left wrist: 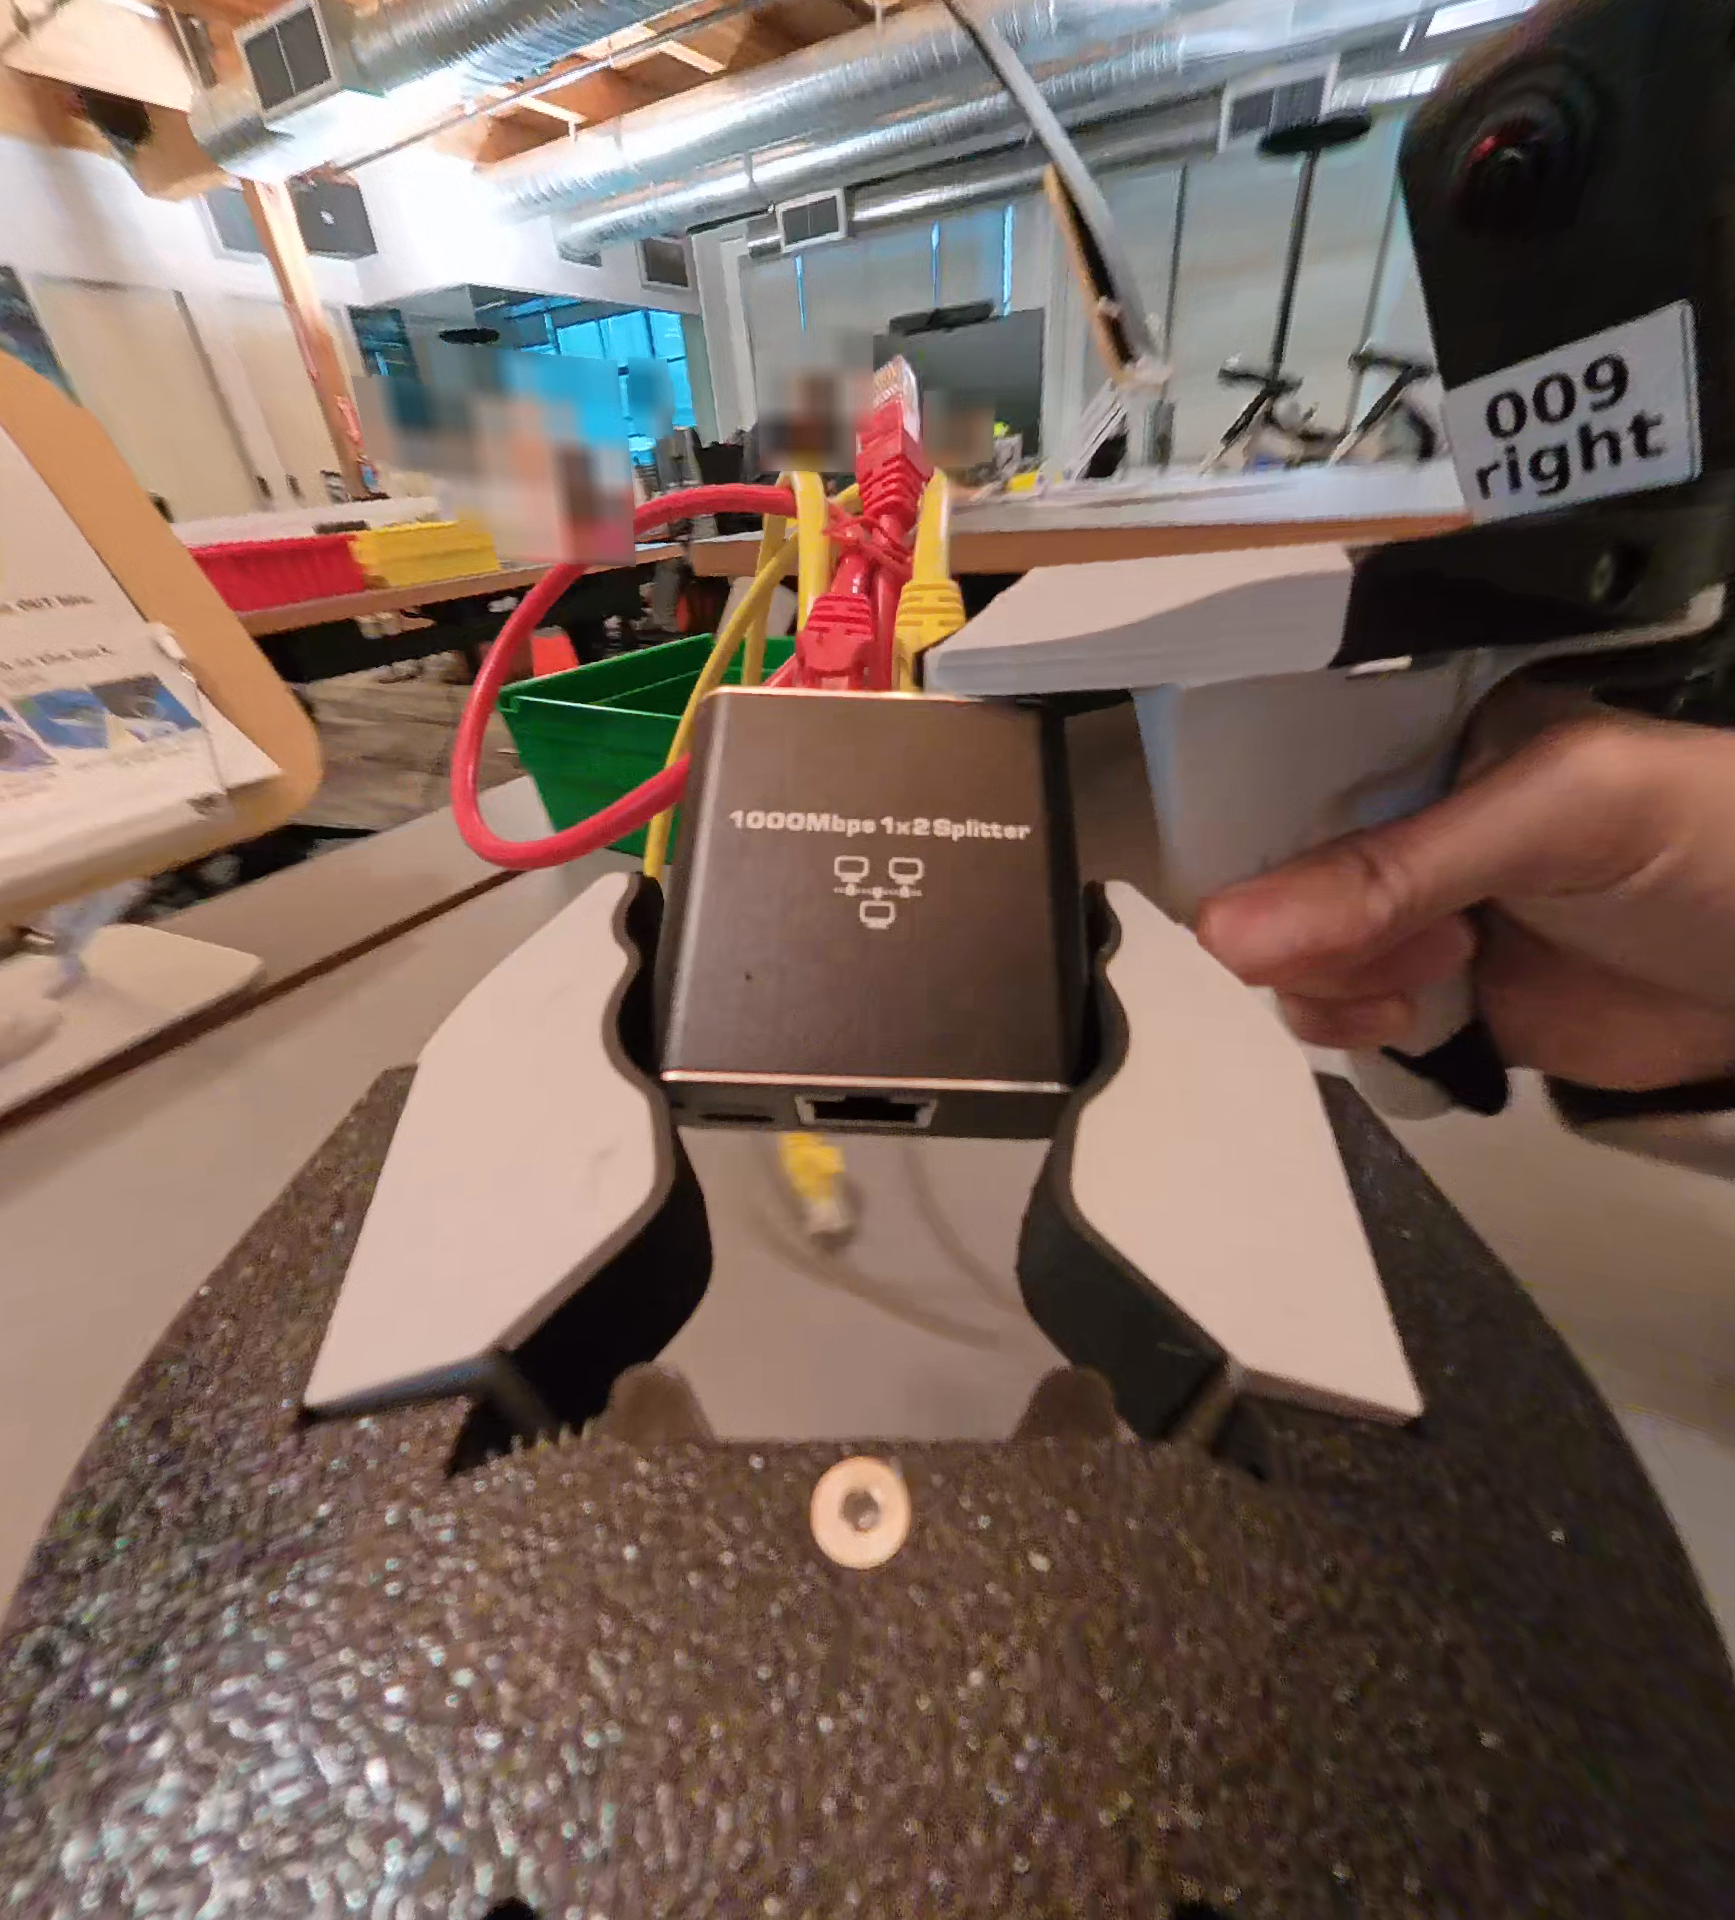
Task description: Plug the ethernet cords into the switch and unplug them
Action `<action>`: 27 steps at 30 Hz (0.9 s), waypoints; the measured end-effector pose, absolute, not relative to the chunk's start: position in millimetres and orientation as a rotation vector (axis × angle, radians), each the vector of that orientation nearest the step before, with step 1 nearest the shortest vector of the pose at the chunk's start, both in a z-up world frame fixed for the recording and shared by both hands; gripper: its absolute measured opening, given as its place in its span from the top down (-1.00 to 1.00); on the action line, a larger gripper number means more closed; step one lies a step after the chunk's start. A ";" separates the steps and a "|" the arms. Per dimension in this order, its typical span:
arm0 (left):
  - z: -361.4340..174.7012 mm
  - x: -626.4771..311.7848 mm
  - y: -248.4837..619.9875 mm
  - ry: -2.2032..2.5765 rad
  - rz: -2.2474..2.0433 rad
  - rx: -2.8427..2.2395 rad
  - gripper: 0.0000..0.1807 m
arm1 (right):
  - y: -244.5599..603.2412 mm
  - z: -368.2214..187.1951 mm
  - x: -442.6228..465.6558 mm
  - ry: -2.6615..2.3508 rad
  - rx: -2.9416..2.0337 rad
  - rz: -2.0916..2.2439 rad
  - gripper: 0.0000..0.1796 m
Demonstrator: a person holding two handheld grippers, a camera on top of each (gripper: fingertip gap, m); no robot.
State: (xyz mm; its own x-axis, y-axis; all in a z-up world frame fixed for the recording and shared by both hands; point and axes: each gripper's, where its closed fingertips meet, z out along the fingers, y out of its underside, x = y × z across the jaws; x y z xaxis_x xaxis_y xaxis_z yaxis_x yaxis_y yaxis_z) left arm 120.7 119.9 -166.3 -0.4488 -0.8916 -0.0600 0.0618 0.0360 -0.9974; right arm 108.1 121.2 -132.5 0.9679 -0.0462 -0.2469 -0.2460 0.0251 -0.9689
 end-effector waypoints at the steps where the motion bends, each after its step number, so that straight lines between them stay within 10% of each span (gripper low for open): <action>1: -165.6 120.5 121.6 1.537 -1.458 -0.845 0.16 | 120.5 -132.2 107.1 0.260 -1.507 0.228 0.85; 27: -174.3 122.6 129.0 1.569 -1.369 -0.864 0.16 | 124.1 -141.3 109.3 0.295 -1.540 0.292 0.85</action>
